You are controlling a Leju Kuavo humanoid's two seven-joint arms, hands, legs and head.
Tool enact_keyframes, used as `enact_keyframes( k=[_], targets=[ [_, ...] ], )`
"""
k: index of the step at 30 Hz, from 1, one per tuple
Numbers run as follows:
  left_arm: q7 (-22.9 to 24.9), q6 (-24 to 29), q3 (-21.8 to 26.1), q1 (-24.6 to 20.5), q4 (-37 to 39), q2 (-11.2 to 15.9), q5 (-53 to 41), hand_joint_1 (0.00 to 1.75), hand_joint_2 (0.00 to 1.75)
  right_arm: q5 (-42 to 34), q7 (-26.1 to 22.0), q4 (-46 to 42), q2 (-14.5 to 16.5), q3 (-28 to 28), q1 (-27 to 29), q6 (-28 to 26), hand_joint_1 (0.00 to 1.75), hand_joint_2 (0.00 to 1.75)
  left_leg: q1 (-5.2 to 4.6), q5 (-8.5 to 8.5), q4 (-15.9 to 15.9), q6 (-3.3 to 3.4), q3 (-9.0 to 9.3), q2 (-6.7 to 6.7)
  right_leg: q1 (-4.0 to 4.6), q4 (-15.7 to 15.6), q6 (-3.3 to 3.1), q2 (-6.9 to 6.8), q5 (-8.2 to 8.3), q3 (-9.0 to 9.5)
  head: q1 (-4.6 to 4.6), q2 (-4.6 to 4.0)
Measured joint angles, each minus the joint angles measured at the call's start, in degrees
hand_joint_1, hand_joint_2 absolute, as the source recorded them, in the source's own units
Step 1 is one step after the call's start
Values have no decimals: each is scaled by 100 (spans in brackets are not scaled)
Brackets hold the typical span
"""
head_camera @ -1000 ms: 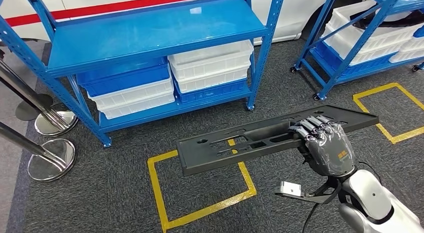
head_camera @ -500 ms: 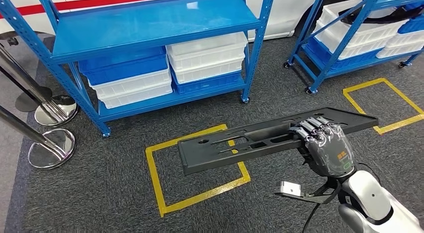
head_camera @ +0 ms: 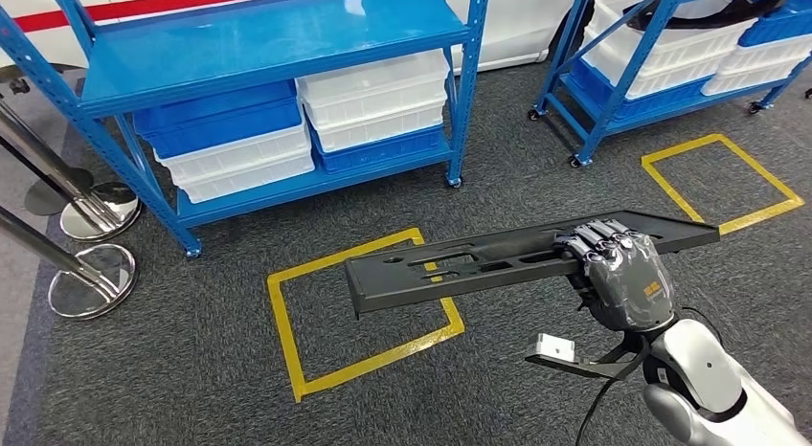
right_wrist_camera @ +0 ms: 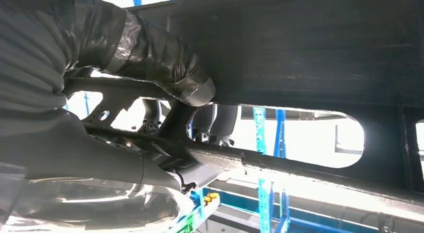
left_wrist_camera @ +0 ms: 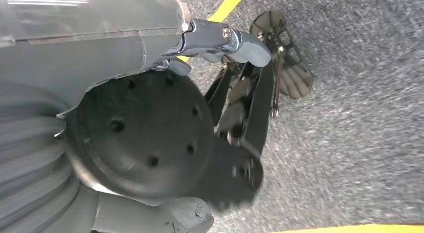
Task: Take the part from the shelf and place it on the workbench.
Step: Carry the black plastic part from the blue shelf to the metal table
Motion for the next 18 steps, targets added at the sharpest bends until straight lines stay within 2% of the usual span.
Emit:
enact_keyframes(
  k=[1,2,3,4,6,8,10,11,12,13,14,15,16,18],
  targets=[
    [3,1,0,1,0,3,0,0,175,-5,3,5,8,0,-8,0,175,175,-5,77,-423,76,283,-113,17,-1,8,43,22,-18,2,0],
    [8,1,0,2,0,6,0,0,175,-10,7,10,15,0,-25,0,175,175,-9,134,-777,120,505,-214,18,-3,24,91,45,-32,3,0],
    [14,2,0,4,0,9,0,0,175,-14,11,16,25,0,-42,-1,175,175,-16,164,-1030,150,656,-298,3,-8,50,140,71,-45,5,0],
    [17,2,0,8,0,11,0,0,175,-16,16,24,37,1,-55,-1,175,175,-23,162,-1102,149,696,-312,-18,-19,88,188,101,-60,6,0],
    [25,2,-2,4,1,5,0,0,175,-19,22,36,50,1,-58,-4,175,175,-28,234,-1216,147,711,-209,-52,-37,163,280,145,-83,5,0],
    [26,2,-4,-8,2,-3,0,0,175,-23,21,47,58,1,-59,-9,175,175,2,309,-1358,184,732,-67,-47,133,214,190,2,-192,5,0],
    [26,2,-6,-3,2,-6,0,0,175,-32,20,57,70,0,-56,-16,175,175,12,356,-1397,209,701,75,-59,732,257,-17,-370,-471,7,0],
    [26,1,-7,2,2,-6,0,0,175,-37,20,63,75,0,-45,-20,175,175,9,361,-1386,212,673,142,-73,1079,283,-72,-532,-621,7,0],
    [27,0,-7,6,2,-6,0,0,175,-41,21,72,81,0,-31,-23,175,175,7,362,-1365,208,644,211,-88,1341,309,-104,-623,-724,8,0],
    [27,0,-7,8,2,-6,0,0,175,-44,21,81,86,0,-19,-25,175,175,8,360,-1338,202,615,277,-103,1412,334,-120,-604,-735,8,0],
    [27,0,-7,8,2,-6,0,0,175,-47,21,89,90,0,-14,-25,175,175,11,354,-1305,191,588,339,-119,1290,355,-140,-498,-649,7,0],
    [27,0,-7,9,2,-6,-1,0,175,-50,19,96,94,0,-20,-23,175,175,16,341,-1265,173,564,397,-137,976,377,-193,-321,-460,8,0],
    [27,0,-7,8,2,-3,-1,0,175,-52,9,111,104,3,-49,-18,175,175,16,323,-1223,144,543,451,-140,603,384,-303,-193,-251,7,0],
    [32,-2,-7,5,2,10,-2,0,175,-47,-31,179,150,32,-200,5,175,175,-12,284,-1143,67,517,545,-121,90,332,-482,-39,11,7,0]
  ],
)
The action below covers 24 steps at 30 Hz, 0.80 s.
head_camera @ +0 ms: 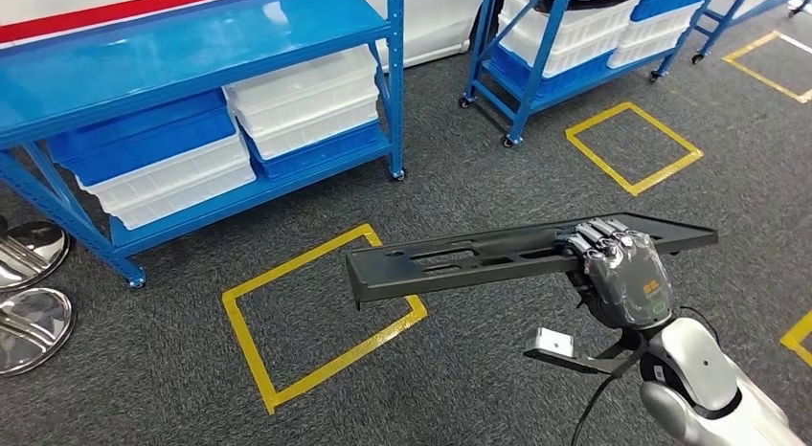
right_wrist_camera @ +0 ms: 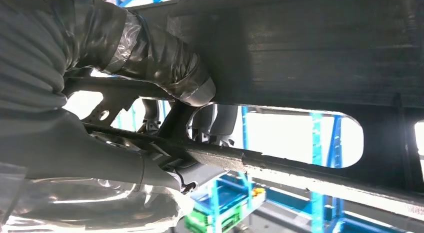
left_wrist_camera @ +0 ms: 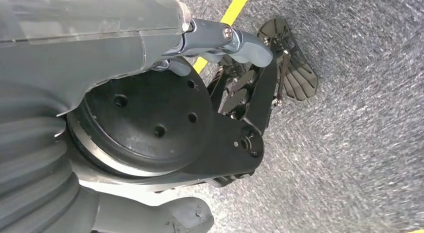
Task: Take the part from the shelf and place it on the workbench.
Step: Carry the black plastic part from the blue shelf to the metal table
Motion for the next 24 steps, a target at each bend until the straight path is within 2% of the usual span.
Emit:
enact_keyframes(
  k=[1,3,4,5,7,9,10,13,14,15,17,18,19,21,22,23,24],
  targets=[
    [3,-2,-1,-4,0,9,1,0,175,13,-20,63,40,39,-120,14,175,175,-15,-9,21,-35,-5,45,20,-58,-50,-27,-6,8,-1,0],
    [9,-5,-2,-12,0,20,2,0,175,69,-40,231,133,161,-392,45,175,175,-21,-6,31,-100,-6,128,32,-41,-153,87,40,-45,-2,0],
    [13,-5,-2,-19,-1,28,2,0,175,120,-49,331,194,234,-532,65,175,175,-8,-34,60,-138,-20,76,28,-50,-198,136,66,-67,-2,0],
    [24,-5,-2,-25,-1,34,3,0,175,188,-55,458,272,321,-714,83,175,175,6,-125,164,-172,-67,-37,22,-60,-250,189,98,-93,-2,0],
    [73,-5,-2,-39,-1,44,-4,0,175,332,-24,800,499,569,-1188,88,175,175,29,-488,703,-214,-301,-336,24,-72,-334,309,166,-160,-2,0],
    [162,2,-7,-48,0,50,-43,0,175,419,60,1150,721,844,-1588,48,175,175,29,-814,1331,-214,-572,-439,46,-68,-370,426,211,-218,-2,0],
    [195,6,-9,-51,0,52,-62,0,175,434,90,1242,778,921,-1679,34,175,175,28,-884,1501,-212,-647,-447,53,-67,-374,458,221,-232,-2,0],
    [259,12,-21,-56,0,57,-98,0,175,445,131,1391,866,1017,-1783,12,175,175,28,-920,1648,-208,-715,-450,64,-64,-377,495,232,-246,-2,0],
    [358,33,-59,-69,0,68,-166,0,175,416,151,1673,1002,1132,-1996,-43,175,175,22,-810,1562,-183,-673,-465,76,-58,-376,570,249,-263,-2,0],
    [501,64,-126,-84,0,85,-290,0,175,337,167,2009,1140,1250,-2240,-142,175,175,15,-590,1250,-133,-525,-534,92,-50,-371,665,267,-280,-2,0],
    [831,129,-319,-114,0,131,-597,0,175,77,160,2667,1364,1427,-2696,-377,175,175,9,-161,443,-16,-142,-811,118,-30,-337,845,309,-330,-1,0],
    [954,151,-417,-121,0,150,-729,0,175,-76,127,2786,1360,1411,-2757,-449,175,175,8,-58,164,16,-20,-920,112,-24,-307,886,327,-355,-1,0],
    [1048,169,-506,-128,0,164,-827,0,175,-201,84,2848,1334,1371,-2775,-474,175,175,3,-62,104,26,-2,-965,99,-26,-271,917,347,-383,-1,0],
    [1199,216,-685,-149,0,177,-1002,0,175,-407,-16,2919,1236,1248,-2749,-474,175,175,-2,-12,43,51,-6,-864,75,-41,-192,973,384,-425,-2,0],
    [1254,247,-771,-159,0,179,-1089,0,175,-486,-64,2916,1160,1153,-2693,-468,175,175,5,18,-2,79,1,-802,78,-20,-159,900,362,-444,-1,0],
    [1299,278,-859,-165,0,180,-1172,0,175,-565,-116,2887,1077,1028,-2611,-461,175,175,17,49,-46,112,8,-736,84,82,-125,770,278,-495,0,0],
    [1340,309,-943,-166,0,181,-1257,0,175,-646,-174,2824,996,878,-2492,-452,175,175,27,70,-79,137,8,-667,83,302,-93,609,127,-591,0,0]
  ],
)
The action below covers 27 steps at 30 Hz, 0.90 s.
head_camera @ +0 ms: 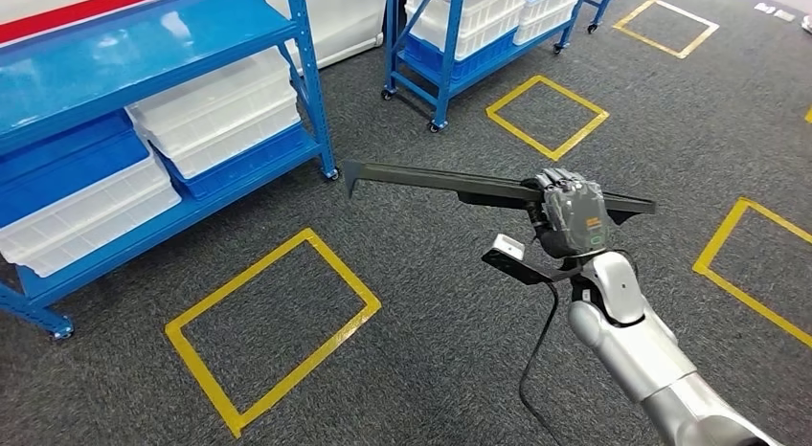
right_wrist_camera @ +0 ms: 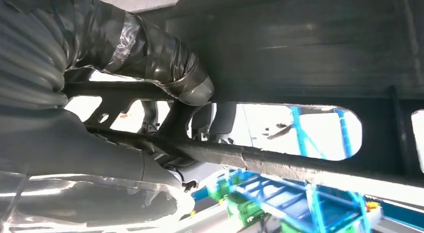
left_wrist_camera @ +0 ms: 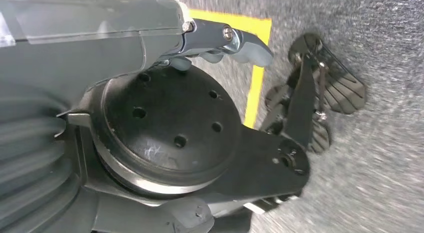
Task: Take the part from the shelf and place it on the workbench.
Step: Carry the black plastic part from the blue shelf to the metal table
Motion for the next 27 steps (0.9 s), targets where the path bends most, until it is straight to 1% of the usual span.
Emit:
enact_keyframes(
  k=[1,2,3,4,5,6,7,8,9,10,11,12,13,14,15,16,17,18,19,20,21,22,23,24,25,26,27],
  targets=[
    [42,33,-81,3,1,3,-78,0,175,-84,-71,-91,-73,-176,151,20,175,175,-5,5,-6,16,-5,66,-1,330,37,-140,-192,-148,1,0],
    [79,57,-158,7,1,7,-144,0,175,-153,-129,-182,-123,-342,302,56,175,175,-8,5,-2,25,-16,136,-9,706,72,-204,-378,-320,0,0],
    [116,79,-230,10,2,13,-201,0,175,-202,-174,-264,-157,-489,435,109,175,175,-10,1,3,24,-27,214,-17,1010,100,-224,-494,-457,0,0],
    [149,97,-299,9,2,17,-247,0,175,-227,-203,-334,-179,-610,539,167,175,175,-11,-4,9,19,-35,300,-22,1146,119,-232,-510,-513,0,0],
    [174,108,-362,6,2,22,-285,0,175,-231,-222,-393,-195,-701,614,216,175,175,-12,-13,15,10,-39,392,-22,1040,129,-252,-413,-444,0,0],
    [194,115,-419,2,2,24,-317,0,175,-227,-244,-452,-210,-777,674,246,175,175,-12,-26,23,-2,-38,484,-20,721,131,-304,-241,-258,0,0],
    [205,116,-467,-3,2,26,-336,0,175,-223,-269,-515,-223,-844,725,258,175,175,-18,-43,34,-19,-33,569,-8,293,120,-440,-84,-18,0,0],
    [211,117,-508,-8,2,27,-349,0,175,-221,-291,-575,-231,-900,763,262,175,175,-34,-64,48,-42,-28,644,14,-77,89,-580,41,191,-1,0],
    [215,117,-541,-10,2,31,-357,0,175,-218,-304,-627,-237,-940,788,266,175,175,-49,-83,59,-67,-22,705,38,-322,48,-682,104,324,0,0],
    [218,120,-572,-14,2,36,-363,0,175,-213,-308,-676,-242,-973,808,277,175,175,-65,-98,65,-93,-13,766,61,-422,4,-733,113,368,0,0],
    [220,124,-596,-17,2,39,-372,0,175,-208,-307,-717,-248,-996,833,290,175,175,-75,-108,63,-116,-2,824,75,-418,-36,-684,122,358,-1,0],
    [224,129,-615,-19,2,43,-381,0,175,-204,-306,-758,-258,-1018,865,301,175,175,-79,-118,63,-142,12,875,67,-430,-72,-610,133,350,0,0],
    [226,137,-630,-23,2,46,-388,0,175,-201,-305,-795,-268,-1041,904,309,175,175,-74,-144,80,-173,20,852,51,-448,-104,-552,149,349,-1,0],
    [228,144,-645,-24,2,50,-395,0,175,-200,-303,-831,-279,-1059,933,311,175,175,-62,-229,172,-202,-4,732,30,-468,-140,-494,170,349,-1,0],
    [232,150,-663,-23,2,54,-400,0,175,-200,-299,-866,-288,-1072,951,313,175,175,-47,-374,362,-230,-72,577,8,-488,-172,-436,191,347,-1,0],
    [238,156,-683,-25,2,59,-408,0,175,-201,-295,-894,-292,-1080,965,314,175,175,-29,-571,671,-250,-195,402,-2,-492,-194,-379,204,340,-2,0],
    [249,160,-705,-26,2,63,-416,0,175,-204,-292,-917,-296,-1092,976,313,175,175,-19,-786,1064,-261,-356,289,-3,-490,-209,-313,214,326,-1,0],
    [260,162,-723,-27,2,68,-428,0,175,-209,-290,-930,-296,-1104,996,311,175,175,-16,-937,1422,-268,-506,253,-1,-483,-215,-245,218,315,-2,0],
    [271,161,-740,-28,2,73,-444,0,175,-212,-291,-937,-297,-1123,1024,309,175,175,-14,-991,1647,-271,-597,239,0,-472,-218,-169,221,306,-2,0],
    [282,158,-755,-28,2,75,-461,0,175,-218,-291,-945,-300,-1146,1061,306,175,175,-12,-927,1662,-268,-594,233,0,-455,-217,-90,221,299,-1,0],
    [290,149,-771,-27,2,75,-482,0,175,-224,-293,-962,-307,-1174,1107,303,175,175,-9,-761,1455,-258,-491,213,-2,-435,-213,-9,218,294,-2,0],
    [298,135,-792,-25,3,76,-505,0,175,-235,-299,-991,-318,-1209,1164,301,175,175,-4,-540,1084,-241,-315,134,-5,-412,-205,72,213,289,-1,0],
    [309,120,-818,-20,5,79,-532,0,175,-256,-309,-1035,-334,-1249,1225,300,175,175,7,-375,714,-221,-148,-23,-2,-388,-186,145,210,275,-1,0],
    [319,107,-847,-16,10,82,-558,0,175,-279,-321,-1086,-352,-1289,1280,303,175,175,19,-269,412,-207,-17,-164,-1,-365,-158,220,214,248,-1,0],
    [327,99,-874,-15,14,87,-581,0,175,-305,-333,-1143,-374,-1329,1334,309,175,175,23,-228,234,-193,55,-275,-10,-353,-119,290,229,214,0,0],
    [333,96,-895,-16,18,91,-596,0,175,-327,-342,-1199,-397,-1368,1389,319,175,175,20,-242,183,-179,70,-311,-24,-353,-71,361,253,180,-1,0],
    [332,95,-910,-20,20,93,-604,0,175,-341,-348,-1252,-423,-1404,1447,334,175,175,12,-230,153,-158,77,-251,-42,-365,-24,436,282,154,-1,0]
  ],
)
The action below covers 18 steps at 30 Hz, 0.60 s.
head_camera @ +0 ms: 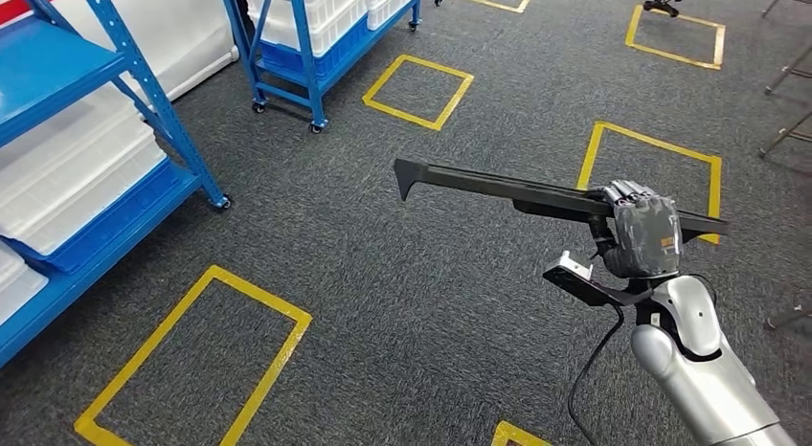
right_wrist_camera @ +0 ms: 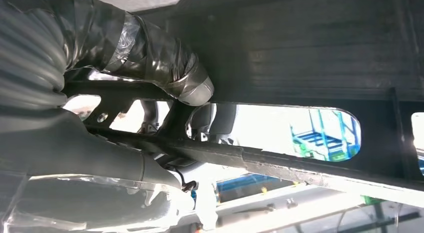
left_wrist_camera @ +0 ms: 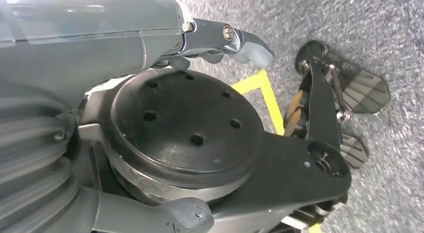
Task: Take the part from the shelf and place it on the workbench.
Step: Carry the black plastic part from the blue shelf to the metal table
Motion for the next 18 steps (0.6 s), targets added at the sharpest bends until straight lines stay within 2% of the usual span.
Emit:
enact_keyframes(
  k=[1,2,3,5,6,7,8,9,10,12,13,14,16,17,18],
  targets=[
    [-9,1,-12,-5,0,1,-4,0,175,-12,-7,-49,-30,-39,65,19,175,175,-1,28,-28,38,7,76,-17,-6,35,11,14,-18,1,0],
    [-21,3,-23,-7,0,-1,-3,0,175,-24,-15,-89,-60,-79,112,43,175,175,4,61,-68,82,17,154,-19,47,56,-71,-17,-53,1,0],
    [-35,4,-32,-7,0,-2,3,0,175,-34,-21,-126,-88,-109,130,74,175,175,11,91,-109,121,23,241,-15,202,71,-220,-115,-133,2,0],
    [-57,7,-42,-3,1,-2,13,0,175,-51,-27,-180,-120,-141,115,143,175,175,5,119,-142,161,16,413,-11,820,103,-566,-458,-419,3,0],
    [-63,7,-44,0,1,-1,17,0,175,-53,-26,-197,-123,-142,109,171,175,175,-5,120,-140,165,5,498,-16,1167,128,-649,-619,-573,3,0],
    [-67,7,-45,1,2,0,19,0,175,-53,-25,-205,-123,-142,117,190,175,175,-14,120,-138,166,-3,578,-20,1407,148,-683,-705,-668,3,0],
    [-68,7,-46,0,2,1,22,0,175,-52,-25,-208,-123,-142,127,201,175,175,-24,117,-136,166,-9,658,-21,1462,159,-699,-692,-665,3,0],
    [-69,7,-48,-2,2,2,25,0,175,-52,-25,-209,-125,-142,132,207,175,175,-33,114,-135,165,-10,735,-18,1304,158,-719,-587,-550,3,0],
    [-68,5,-50,-6,2,1,28,0,175,-51,-25,-213,-129,-142,131,209,175,175,-40,109,-135,159,-6,806,-6,962,145,-774,-423,-333,3,0],
    [-61,4,-62,-15,2,-1,30,0,175,-48,-24,-222,-149,-142,103,212,175,175,-61,91,-135,132,7,931,54,196,77,-1006,-195,110,2,0],
    [-55,3,-70,-19,2,-1,32,0,175,-45,-21,-227,-162,-141,75,217,175,175,-74,81,-135,109,14,982,89,-27,36,-1084,-151,229,2,0],
    [-49,1,-77,-25,2,-1,34,0,175,-42,-17,-228,-173,-140,42,224,175,175,-84,71,-135,85,21,1036,118,-114,0,-1109,-155,260,2,0],
    [-41,-4,-84,-36,2,-1,38,0,175,-35,-10,-227,-187,-142,1,229,175,175,-92,45,-128,29,32,1115,118,-132,-57,-980,-122,241,1,0],
    [-40,-7,-86,-39,2,-1,40,0,175,-27,-9,-226,-192,-143,-10,227,175,175,-85,-1,-79,-2,22,1046,101,-156,-85,-924,-103,242,2,0],
    [-42,-6,-88,-40,2,0,46,0,175,-13,-8,-220,-196,-143,-32,225,175,175,-76,-102,56,-30,-29,915,82,-180,-117,-869,-82,242,1,0]
  ],
)
